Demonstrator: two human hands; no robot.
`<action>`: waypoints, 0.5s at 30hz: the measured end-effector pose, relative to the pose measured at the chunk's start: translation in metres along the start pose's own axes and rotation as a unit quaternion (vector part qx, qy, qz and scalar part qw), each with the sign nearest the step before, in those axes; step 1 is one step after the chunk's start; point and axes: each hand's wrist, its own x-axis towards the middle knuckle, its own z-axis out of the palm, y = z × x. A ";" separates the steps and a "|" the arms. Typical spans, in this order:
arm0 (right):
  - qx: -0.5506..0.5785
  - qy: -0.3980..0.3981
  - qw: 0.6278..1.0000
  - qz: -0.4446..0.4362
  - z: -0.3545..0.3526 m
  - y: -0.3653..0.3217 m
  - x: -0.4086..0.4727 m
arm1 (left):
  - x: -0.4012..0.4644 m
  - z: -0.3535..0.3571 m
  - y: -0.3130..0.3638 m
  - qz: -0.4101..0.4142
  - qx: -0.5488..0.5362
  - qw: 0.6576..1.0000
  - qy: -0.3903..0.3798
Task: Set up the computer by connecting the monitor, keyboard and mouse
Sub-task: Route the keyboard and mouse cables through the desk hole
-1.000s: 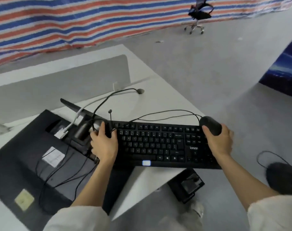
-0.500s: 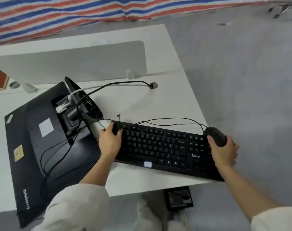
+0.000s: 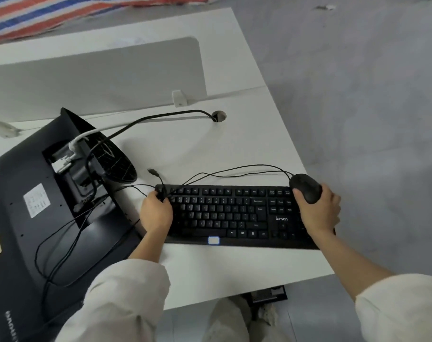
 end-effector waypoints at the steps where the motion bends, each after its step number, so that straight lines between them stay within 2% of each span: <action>1: -0.007 -0.003 1.000 -0.011 0.002 -0.003 0.002 | -0.002 0.002 -0.001 -0.001 0.007 1.000 -0.004; 10: -0.042 -0.076 0.991 -0.098 0.026 -0.039 0.007 | 0.001 -0.001 -0.015 0.026 0.092 0.995 -0.021; 15: -0.002 -0.124 0.986 -0.115 0.029 -0.043 0.000 | -0.001 -0.012 -0.016 0.062 0.129 0.990 -0.009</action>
